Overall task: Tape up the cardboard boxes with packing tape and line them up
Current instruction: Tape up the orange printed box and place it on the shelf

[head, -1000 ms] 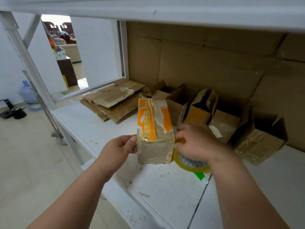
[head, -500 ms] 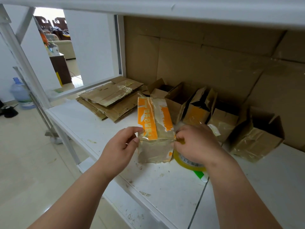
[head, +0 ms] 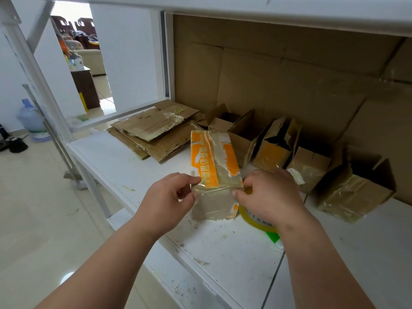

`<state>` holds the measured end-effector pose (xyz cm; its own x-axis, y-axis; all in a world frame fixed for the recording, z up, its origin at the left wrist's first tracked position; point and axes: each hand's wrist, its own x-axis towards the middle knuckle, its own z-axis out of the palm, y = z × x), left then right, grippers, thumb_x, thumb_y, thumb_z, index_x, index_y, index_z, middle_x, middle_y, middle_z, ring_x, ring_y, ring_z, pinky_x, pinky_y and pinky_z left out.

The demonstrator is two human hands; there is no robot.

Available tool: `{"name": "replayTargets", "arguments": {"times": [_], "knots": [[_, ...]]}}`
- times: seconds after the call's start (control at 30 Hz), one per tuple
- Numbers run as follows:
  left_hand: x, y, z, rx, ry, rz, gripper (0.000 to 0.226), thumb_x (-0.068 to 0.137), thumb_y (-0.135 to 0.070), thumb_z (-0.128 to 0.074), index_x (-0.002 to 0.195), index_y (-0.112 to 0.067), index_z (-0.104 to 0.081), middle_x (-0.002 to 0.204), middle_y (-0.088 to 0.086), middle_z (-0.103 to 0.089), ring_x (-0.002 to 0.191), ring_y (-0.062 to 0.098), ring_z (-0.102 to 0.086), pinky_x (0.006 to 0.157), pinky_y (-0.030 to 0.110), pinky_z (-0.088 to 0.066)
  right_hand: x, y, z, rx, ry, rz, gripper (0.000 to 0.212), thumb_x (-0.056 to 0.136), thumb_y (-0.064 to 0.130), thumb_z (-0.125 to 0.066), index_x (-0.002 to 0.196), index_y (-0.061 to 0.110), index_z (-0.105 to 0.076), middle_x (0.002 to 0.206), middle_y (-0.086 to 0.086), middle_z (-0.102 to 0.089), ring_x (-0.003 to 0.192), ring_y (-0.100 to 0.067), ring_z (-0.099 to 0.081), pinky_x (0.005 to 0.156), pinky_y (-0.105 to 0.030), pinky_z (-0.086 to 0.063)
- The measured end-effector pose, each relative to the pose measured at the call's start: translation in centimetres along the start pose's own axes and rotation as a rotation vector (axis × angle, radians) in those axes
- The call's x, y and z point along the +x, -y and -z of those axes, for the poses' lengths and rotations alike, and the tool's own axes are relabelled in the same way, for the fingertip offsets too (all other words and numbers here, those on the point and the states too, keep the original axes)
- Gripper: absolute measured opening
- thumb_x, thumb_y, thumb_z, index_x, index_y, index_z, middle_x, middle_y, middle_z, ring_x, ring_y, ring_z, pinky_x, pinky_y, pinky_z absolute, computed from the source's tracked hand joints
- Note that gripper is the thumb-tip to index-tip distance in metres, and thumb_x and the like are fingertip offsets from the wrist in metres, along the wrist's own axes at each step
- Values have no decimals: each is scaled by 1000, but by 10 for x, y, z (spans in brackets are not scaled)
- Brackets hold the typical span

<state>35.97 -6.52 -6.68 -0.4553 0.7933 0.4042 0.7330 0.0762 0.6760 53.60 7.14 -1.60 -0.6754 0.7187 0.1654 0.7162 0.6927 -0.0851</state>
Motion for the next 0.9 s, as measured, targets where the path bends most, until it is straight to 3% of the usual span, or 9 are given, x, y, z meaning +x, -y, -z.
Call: {"name": "replayTargets", "arguments": {"times": [0.13,0.23,0.3,0.37,0.47,0.7,0.8,0.9], "knots": [[-2,-7,-9,43,-22,50,32,84,-14,-71,112,-29,-68,72,-13,-57,76,4,-55,61,9,-38,-2,0,0,4,8,-19,42,91,61,-47,83,27,-70,84,10,-58,84,-13,-42,103,-40,-32],[1,-10,-5,-11,52,94,34,83,-11,-65,108,-33,-63,73,-10,-58,71,6,-55,64,15,-40,0,-3,3,21,37,18,37,86,56,-47,80,25,-67,83,8,-58,81,-11,-47,104,-42,-31],[5,-12,-2,-78,91,121,19,88,-23,-64,103,-34,-60,72,-6,-58,66,10,-53,64,26,-42,2,-1,2,51,28,-3,46,87,62,-42,67,24,-60,71,6,-54,70,-7,-42,96,-41,-37],[8,-15,-5,-24,65,105,16,88,-41,-66,99,-32,-59,66,-6,-53,61,10,-50,59,27,-39,2,4,1,37,-4,-54,62,84,79,-37,62,25,-57,64,6,-53,66,-6,-43,81,-36,-39],[8,-14,-10,-17,-1,110,19,85,-40,-73,96,-32,-59,63,-10,-48,59,7,-47,57,26,-36,3,7,-1,17,-17,-79,68,79,86,-37,62,24,-60,62,6,-55,66,-10,-50,68,-32,-37],[3,-1,-16,100,-107,-79,25,80,-30,-80,99,-15,-71,73,-19,-53,63,4,-50,58,14,-36,2,-1,-5,-7,-12,26,55,84,74,-51,69,23,-64,67,5,-57,66,-12,-50,65,-32,-38],[4,1,-16,128,-99,-98,28,80,-32,-80,101,-16,-69,76,-15,-54,65,11,-52,57,19,-38,1,-1,-4,-14,4,27,50,86,71,-51,71,25,-63,71,7,-56,72,-13,-50,68,-32,-38],[2,-5,-20,83,-119,-53,32,75,-36,-83,98,-19,-66,70,-14,-51,62,10,-50,56,24,-40,0,6,-4,-43,-1,-14,58,80,82,-42,69,26,-55,72,8,-51,74,-14,-50,67,-32,-35]]}}
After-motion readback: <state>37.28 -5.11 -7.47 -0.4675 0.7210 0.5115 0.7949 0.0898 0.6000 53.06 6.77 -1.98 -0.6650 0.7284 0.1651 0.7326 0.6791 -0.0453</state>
